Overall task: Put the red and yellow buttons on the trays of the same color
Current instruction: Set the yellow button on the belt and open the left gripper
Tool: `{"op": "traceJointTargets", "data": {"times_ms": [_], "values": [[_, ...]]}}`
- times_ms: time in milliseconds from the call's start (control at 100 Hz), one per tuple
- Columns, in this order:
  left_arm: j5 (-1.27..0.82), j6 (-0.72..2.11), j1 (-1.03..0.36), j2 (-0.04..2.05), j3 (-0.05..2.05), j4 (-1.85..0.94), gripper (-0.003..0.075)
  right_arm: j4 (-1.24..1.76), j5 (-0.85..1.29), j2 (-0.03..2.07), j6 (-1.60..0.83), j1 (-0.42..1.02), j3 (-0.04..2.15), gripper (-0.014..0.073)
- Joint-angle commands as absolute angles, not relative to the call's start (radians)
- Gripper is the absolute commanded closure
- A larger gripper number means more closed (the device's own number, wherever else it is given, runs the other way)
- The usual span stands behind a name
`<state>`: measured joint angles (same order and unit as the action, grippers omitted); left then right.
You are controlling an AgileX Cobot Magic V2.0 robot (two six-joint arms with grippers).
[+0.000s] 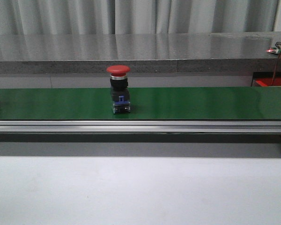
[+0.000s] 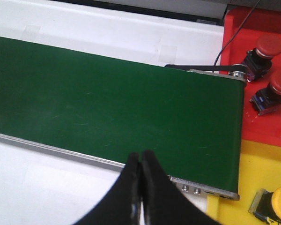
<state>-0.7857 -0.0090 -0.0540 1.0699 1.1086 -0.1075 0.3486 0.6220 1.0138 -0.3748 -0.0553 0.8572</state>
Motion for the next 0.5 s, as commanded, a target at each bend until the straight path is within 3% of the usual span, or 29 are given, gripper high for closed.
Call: {"op": "traceJointTargets", "data": {"times_ms": [0, 490], "values": [[-0.740, -0.009, -0.059, 1.006, 1.126, -0.120, 0.0739, 0.365, 0.571, 0.994, -0.382, -0.054, 0.885, 0.0666], [-0.740, -0.009, -0.059, 1.013, 1.126, -0.120, 0.0739, 0.365, 0.571, 0.994, -0.382, -0.054, 0.885, 0.0666]]}}
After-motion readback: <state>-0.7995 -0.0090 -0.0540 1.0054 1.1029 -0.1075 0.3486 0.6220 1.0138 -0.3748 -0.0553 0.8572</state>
